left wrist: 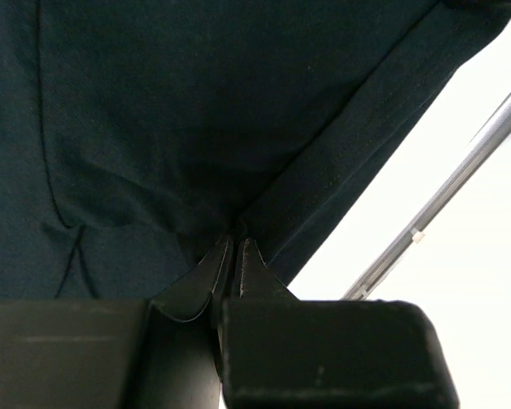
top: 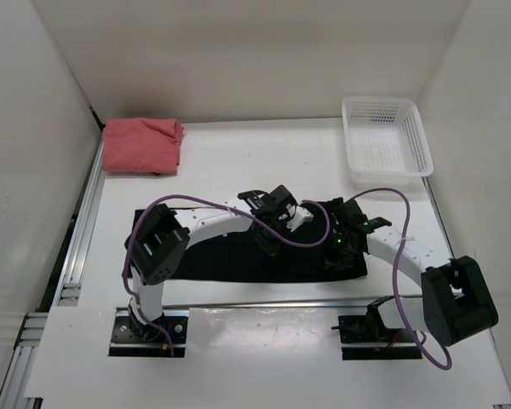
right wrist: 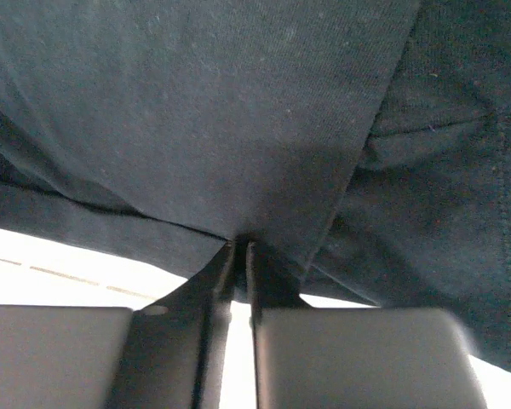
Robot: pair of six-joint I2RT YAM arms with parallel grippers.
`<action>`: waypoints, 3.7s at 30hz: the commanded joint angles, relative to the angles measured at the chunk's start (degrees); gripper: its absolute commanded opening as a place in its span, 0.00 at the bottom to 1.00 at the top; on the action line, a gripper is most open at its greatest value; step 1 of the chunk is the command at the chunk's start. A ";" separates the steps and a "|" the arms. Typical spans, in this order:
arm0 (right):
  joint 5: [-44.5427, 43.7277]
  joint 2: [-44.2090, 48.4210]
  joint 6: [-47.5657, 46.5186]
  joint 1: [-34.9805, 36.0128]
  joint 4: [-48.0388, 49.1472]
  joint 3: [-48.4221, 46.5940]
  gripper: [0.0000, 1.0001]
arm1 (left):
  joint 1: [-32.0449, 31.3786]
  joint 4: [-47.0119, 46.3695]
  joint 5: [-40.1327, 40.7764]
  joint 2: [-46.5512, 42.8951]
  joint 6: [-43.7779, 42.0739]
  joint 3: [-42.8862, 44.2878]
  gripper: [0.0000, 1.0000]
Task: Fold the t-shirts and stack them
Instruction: Fold the other side of the tshirt into a rectangle, then rotate the tshirt 80 degrees
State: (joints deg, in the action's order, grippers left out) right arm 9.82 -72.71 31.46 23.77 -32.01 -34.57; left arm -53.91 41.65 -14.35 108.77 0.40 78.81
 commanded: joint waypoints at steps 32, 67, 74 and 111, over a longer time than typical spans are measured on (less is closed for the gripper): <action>-12.28 -23.36 -6.24 -10.32 1.07 -30.21 0.00 | 8.29 -1.22 16.28 11.46 -0.40 19.00 0.10; -16.68 7.05 23.20 -15.42 -10.45 2.04 0.74 | 56.25 -3.59 23.32 -21.41 -0.40 -14.83 1.00; -17.30 2.14 22.60 -15.42 -6.75 3.10 0.74 | 64.80 -8.07 24.98 -6.94 -0.40 -8.68 1.00; -24.24 -67.64 1.84 -6.19 -15.54 -93.10 0.00 | 71.93 -7.21 24.81 -24.31 -0.40 -35.13 0.53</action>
State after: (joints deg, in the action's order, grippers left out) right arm -12.16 -136.14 33.80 20.67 -43.92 -121.05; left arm 18.11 30.79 10.70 85.21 -0.08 44.03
